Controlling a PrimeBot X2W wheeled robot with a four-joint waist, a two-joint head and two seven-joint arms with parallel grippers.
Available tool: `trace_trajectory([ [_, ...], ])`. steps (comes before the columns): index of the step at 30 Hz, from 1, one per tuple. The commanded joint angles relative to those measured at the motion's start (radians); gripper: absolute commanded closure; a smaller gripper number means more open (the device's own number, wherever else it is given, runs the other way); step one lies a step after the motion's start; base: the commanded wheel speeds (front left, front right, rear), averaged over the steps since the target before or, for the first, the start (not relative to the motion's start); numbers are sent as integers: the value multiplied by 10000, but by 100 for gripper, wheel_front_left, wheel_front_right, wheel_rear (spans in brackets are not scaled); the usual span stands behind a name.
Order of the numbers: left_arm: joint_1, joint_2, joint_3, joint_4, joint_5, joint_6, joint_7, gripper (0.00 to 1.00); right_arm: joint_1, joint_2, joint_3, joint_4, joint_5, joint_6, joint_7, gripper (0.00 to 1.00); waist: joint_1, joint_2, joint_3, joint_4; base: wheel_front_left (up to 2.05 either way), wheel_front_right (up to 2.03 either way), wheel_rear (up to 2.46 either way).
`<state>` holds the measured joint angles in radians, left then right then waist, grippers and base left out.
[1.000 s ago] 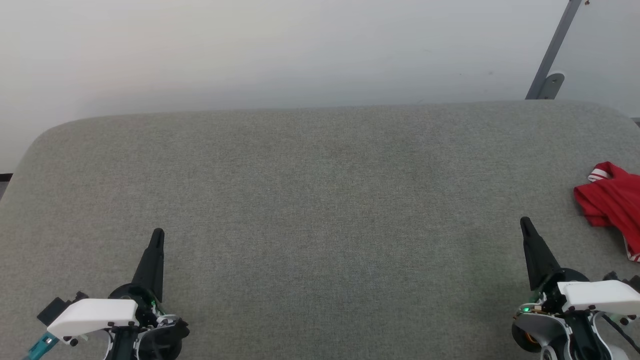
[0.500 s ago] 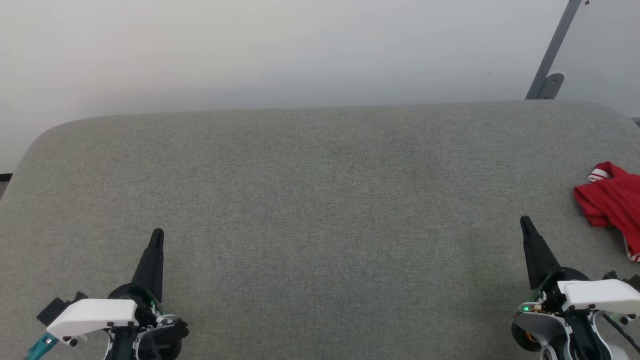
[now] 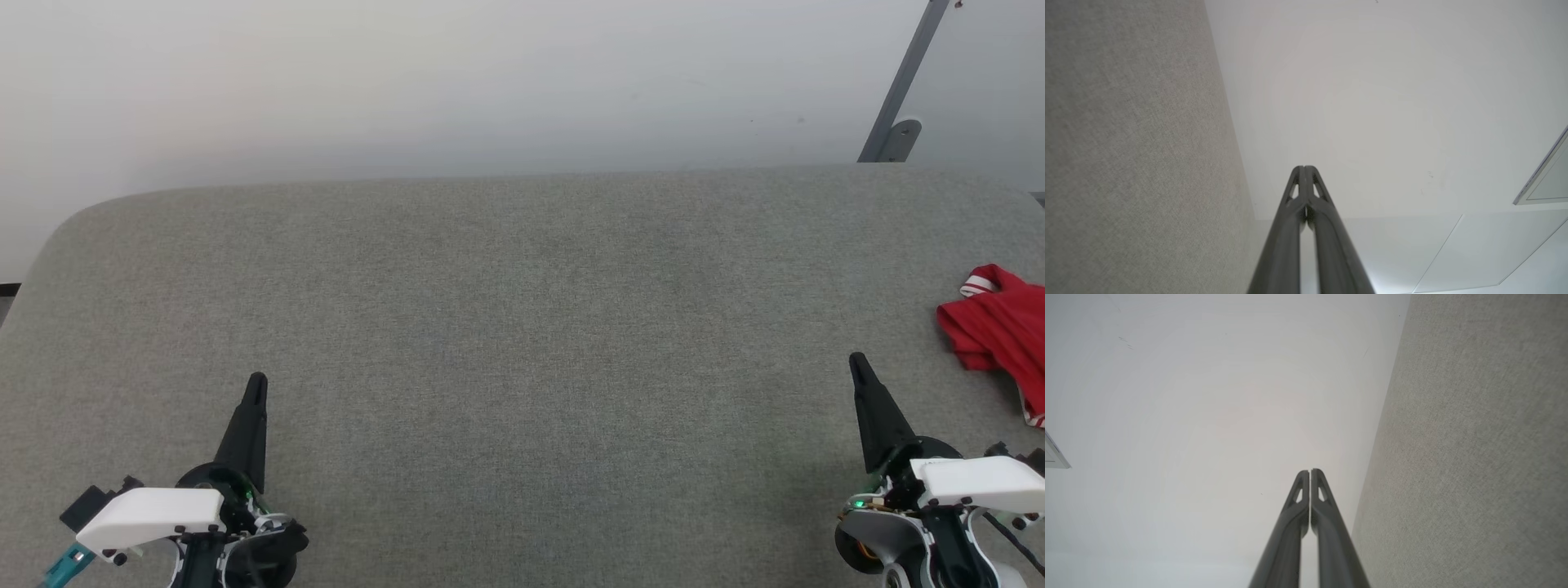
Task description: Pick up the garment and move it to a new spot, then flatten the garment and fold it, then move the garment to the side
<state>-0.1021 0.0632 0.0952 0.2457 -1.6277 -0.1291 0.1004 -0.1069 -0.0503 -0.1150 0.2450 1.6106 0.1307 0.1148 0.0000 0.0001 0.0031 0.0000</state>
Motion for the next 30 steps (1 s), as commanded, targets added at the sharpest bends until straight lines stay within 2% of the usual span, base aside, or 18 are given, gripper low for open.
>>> trace_trajectory([
  [1, -120, -8, 32, -6, 13, -28, 28, 100, -51, 18, -3, 15, 30, 0, 21, 100, 0, -1, 0, 0, 0, 0, 0],
  [30, -126, -52, 92, -3, 74, -28, 71, 100, -50, 19, -5, 13, 28, 0, 19, 100, 0, -1, 0, 0, 0, 0, 0],
])
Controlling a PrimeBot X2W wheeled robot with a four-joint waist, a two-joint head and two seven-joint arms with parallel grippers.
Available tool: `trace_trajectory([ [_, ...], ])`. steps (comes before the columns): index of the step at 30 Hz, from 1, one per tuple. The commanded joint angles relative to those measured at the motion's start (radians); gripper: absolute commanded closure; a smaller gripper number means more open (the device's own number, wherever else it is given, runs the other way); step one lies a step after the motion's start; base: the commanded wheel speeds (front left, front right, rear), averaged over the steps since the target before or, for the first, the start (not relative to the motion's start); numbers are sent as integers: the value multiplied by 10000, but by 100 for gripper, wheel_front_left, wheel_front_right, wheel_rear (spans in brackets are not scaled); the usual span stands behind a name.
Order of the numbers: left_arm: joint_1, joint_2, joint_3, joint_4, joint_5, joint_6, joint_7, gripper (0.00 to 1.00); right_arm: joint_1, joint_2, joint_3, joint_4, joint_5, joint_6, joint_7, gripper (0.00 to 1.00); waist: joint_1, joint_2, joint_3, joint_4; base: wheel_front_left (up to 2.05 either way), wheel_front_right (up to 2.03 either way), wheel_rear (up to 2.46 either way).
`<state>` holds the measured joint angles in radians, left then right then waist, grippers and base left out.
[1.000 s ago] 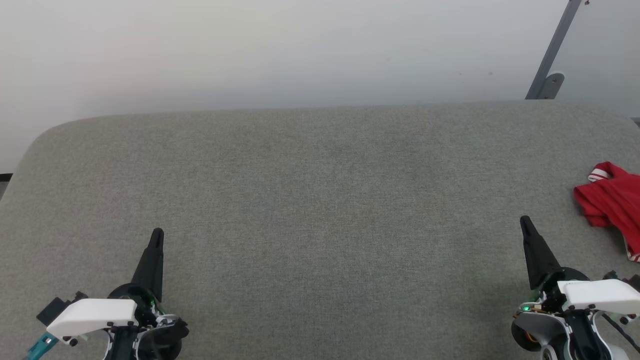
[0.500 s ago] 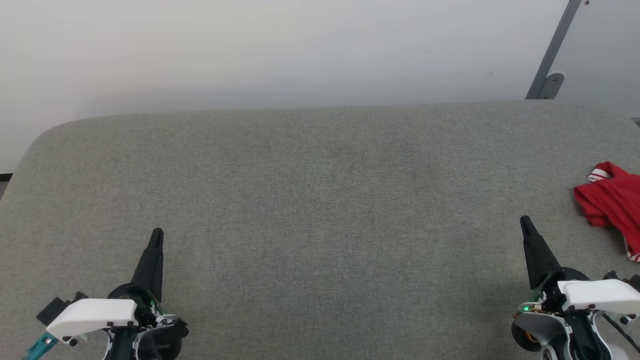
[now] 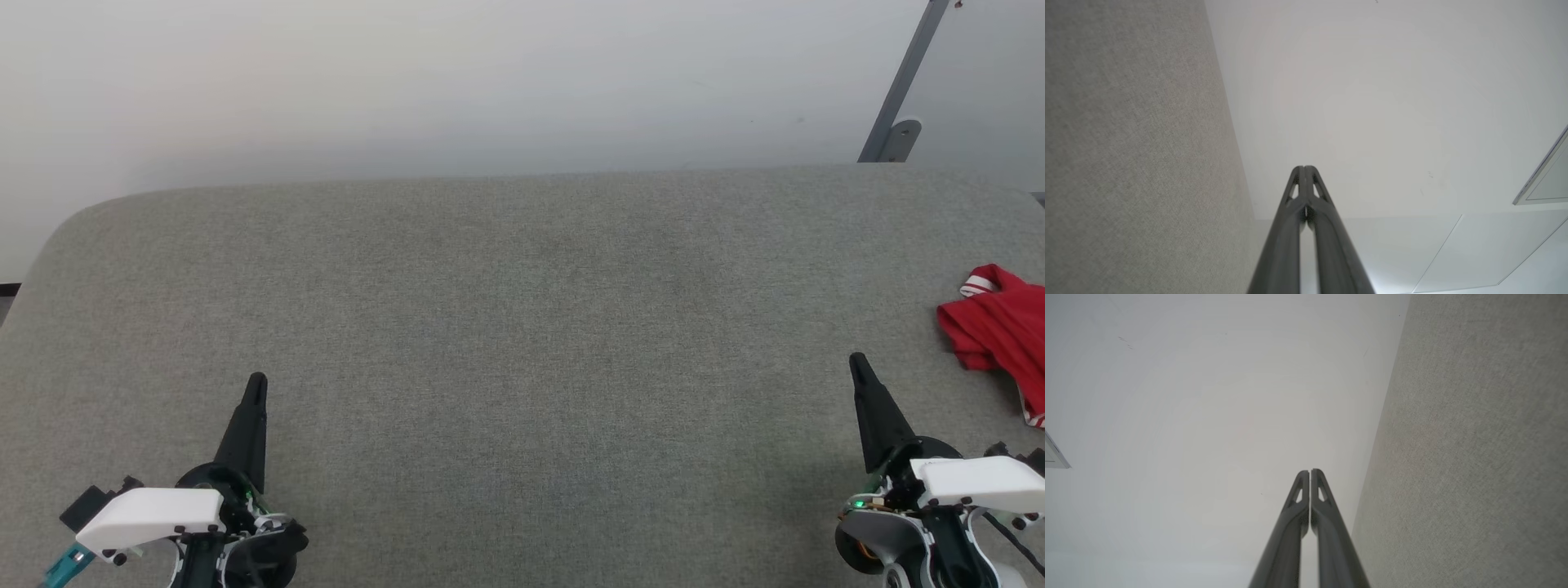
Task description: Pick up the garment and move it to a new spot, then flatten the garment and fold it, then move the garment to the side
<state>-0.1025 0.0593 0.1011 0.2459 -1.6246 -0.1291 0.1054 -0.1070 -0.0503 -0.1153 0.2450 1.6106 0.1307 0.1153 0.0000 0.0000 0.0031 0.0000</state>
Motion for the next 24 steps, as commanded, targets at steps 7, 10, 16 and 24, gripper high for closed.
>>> trace_trajectory([
  [7, -122, -22, 45, -4, 50, -28, 36, 100, -49, 18, 0, 13, 28, 0, 13, 100, 0, 0, 0, 0, 0, 0, 0],
  [10, -123, -26, 51, -4, 55, -28, 43, 100, -49, 18, 0, 15, 28, 0, 13, 100, 0, 0, 0, 0, 0, 0, 0],
  [16, -124, -33, 59, -5, 58, -28, 54, 100, -49, 18, 0, 15, 27, 0, 13, 100, 0, 0, 0, 0, 0, 0, 0],
  [24, -125, -42, 69, -5, 72, -28, 68, 100, -49, 19, -2, 15, 27, 0, 14, 100, 0, 0, 0, 0, 0, 0, 0],
])
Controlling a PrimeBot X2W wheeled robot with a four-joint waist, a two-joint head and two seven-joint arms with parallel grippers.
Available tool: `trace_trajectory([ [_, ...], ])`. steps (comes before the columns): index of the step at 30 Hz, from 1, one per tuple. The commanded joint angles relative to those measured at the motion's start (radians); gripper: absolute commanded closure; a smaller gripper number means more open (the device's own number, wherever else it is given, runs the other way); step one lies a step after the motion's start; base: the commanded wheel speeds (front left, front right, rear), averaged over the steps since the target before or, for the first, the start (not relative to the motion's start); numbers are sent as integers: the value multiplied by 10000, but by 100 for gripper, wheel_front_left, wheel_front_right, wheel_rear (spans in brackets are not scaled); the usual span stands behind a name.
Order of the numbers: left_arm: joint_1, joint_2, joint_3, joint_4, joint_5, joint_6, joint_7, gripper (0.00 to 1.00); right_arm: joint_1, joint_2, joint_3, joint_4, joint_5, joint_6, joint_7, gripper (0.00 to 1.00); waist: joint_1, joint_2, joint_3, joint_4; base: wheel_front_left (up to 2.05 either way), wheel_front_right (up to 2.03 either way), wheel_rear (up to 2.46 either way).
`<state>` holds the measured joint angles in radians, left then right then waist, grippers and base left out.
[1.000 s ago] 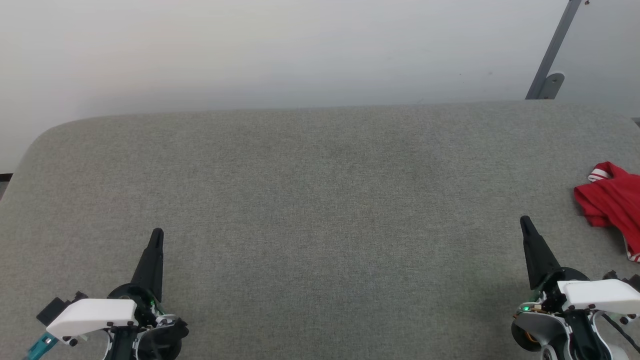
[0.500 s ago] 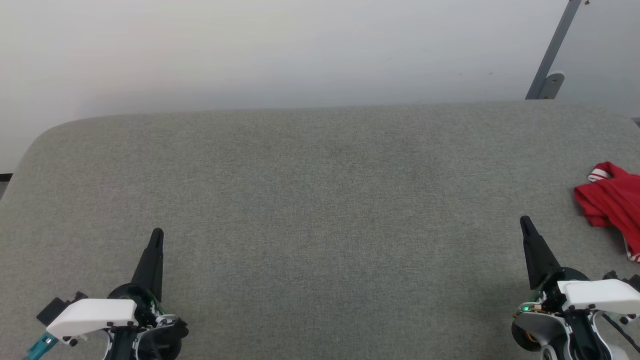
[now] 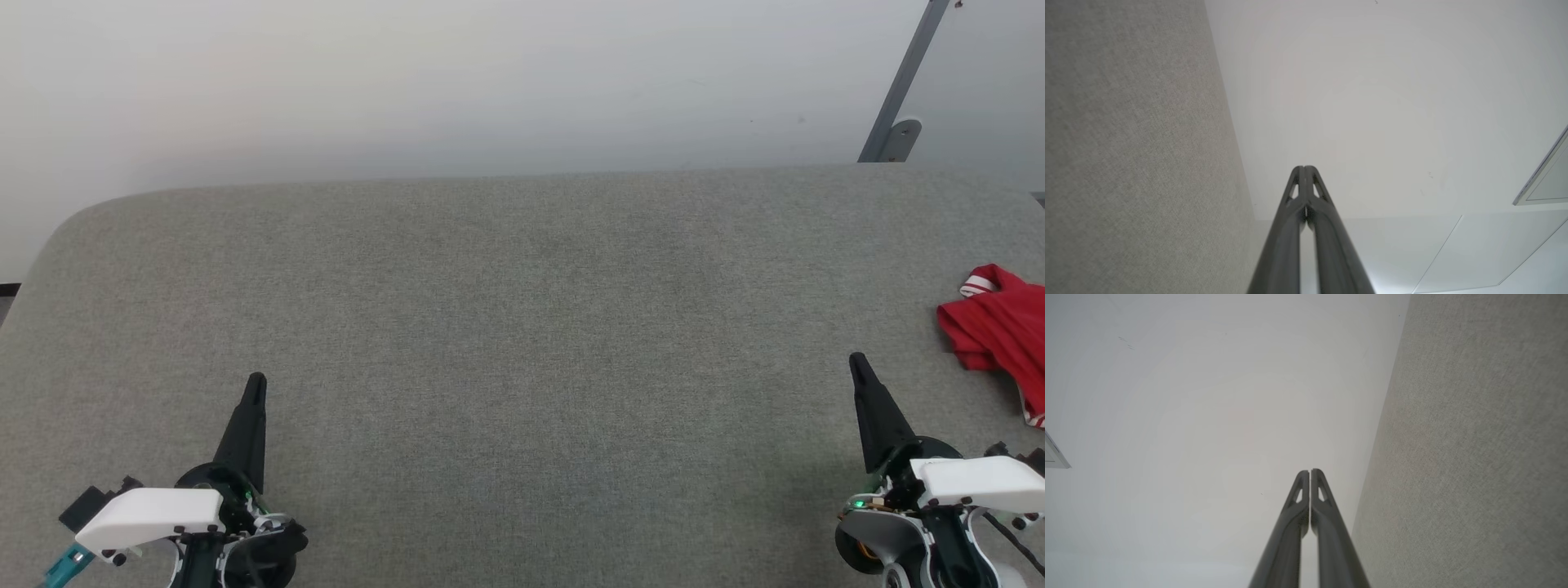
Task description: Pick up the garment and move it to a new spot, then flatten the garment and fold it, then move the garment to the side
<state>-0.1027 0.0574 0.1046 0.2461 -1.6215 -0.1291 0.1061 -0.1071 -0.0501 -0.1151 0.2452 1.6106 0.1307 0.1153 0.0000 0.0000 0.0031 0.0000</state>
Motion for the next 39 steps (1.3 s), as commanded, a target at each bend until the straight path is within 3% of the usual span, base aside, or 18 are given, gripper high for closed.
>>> trace_trajectory([
  [1, -124, -24, 35, -6, 44, -28, 61, 100, -48, 17, -4, 12, 27, 0, 14, 100, 0, 0, 0, 0, 0, 0, 0],
  [39, -129, -46, 72, -5, 65, -28, 78, 100, -48, 17, -7, 13, 26, 0, 15, 100, 0, 0, 0, 0, 0, 0, 0],
])
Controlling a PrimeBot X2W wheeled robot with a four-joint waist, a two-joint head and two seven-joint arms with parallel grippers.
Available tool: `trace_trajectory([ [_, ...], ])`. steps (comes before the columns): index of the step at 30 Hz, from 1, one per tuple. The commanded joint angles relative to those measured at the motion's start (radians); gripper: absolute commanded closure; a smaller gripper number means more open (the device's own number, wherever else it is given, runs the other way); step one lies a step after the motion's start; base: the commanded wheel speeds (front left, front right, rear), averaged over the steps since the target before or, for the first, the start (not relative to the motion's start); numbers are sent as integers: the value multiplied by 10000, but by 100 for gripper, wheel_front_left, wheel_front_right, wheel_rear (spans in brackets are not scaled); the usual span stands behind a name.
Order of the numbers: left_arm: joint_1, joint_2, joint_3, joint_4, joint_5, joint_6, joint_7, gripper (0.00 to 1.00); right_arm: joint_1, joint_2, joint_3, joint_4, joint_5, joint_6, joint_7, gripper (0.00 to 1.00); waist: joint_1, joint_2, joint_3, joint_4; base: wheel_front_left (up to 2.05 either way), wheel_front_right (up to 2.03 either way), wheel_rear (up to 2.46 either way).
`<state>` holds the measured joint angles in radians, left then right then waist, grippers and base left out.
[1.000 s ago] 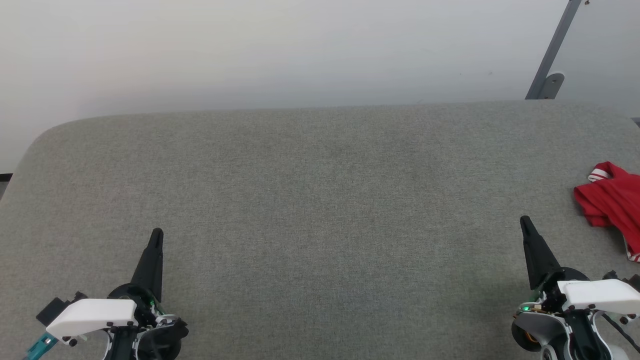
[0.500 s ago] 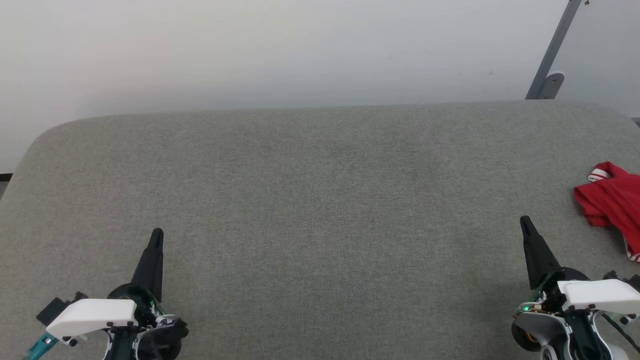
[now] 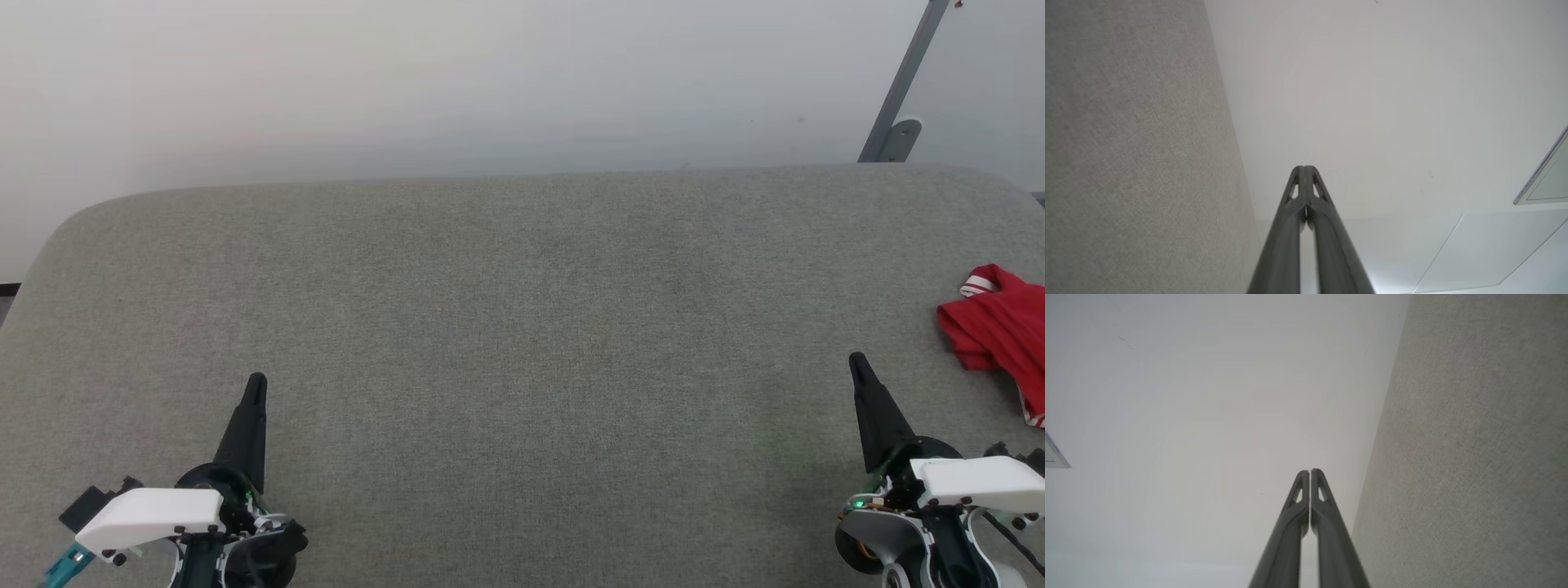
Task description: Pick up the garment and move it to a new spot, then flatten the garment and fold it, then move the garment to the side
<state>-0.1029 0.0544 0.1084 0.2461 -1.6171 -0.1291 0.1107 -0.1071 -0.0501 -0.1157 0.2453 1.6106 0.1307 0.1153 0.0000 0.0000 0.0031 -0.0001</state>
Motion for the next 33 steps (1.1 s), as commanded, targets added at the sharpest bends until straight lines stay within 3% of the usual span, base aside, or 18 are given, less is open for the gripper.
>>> trace_trajectory([
  [1, -127, -16, 34, -5, 22, -28, 30, 100, -48, 17, 3, 10, 26, 0, 15, 100, 0, 0, 0, 1, 0, 0, 0],
  [33, -129, -28, 50, -4, 48, -28, 38, 100, -47, 18, 7, 13, 34, 0, 7, 100, 0, 0, 0, 1, 0, 0, 0],
])
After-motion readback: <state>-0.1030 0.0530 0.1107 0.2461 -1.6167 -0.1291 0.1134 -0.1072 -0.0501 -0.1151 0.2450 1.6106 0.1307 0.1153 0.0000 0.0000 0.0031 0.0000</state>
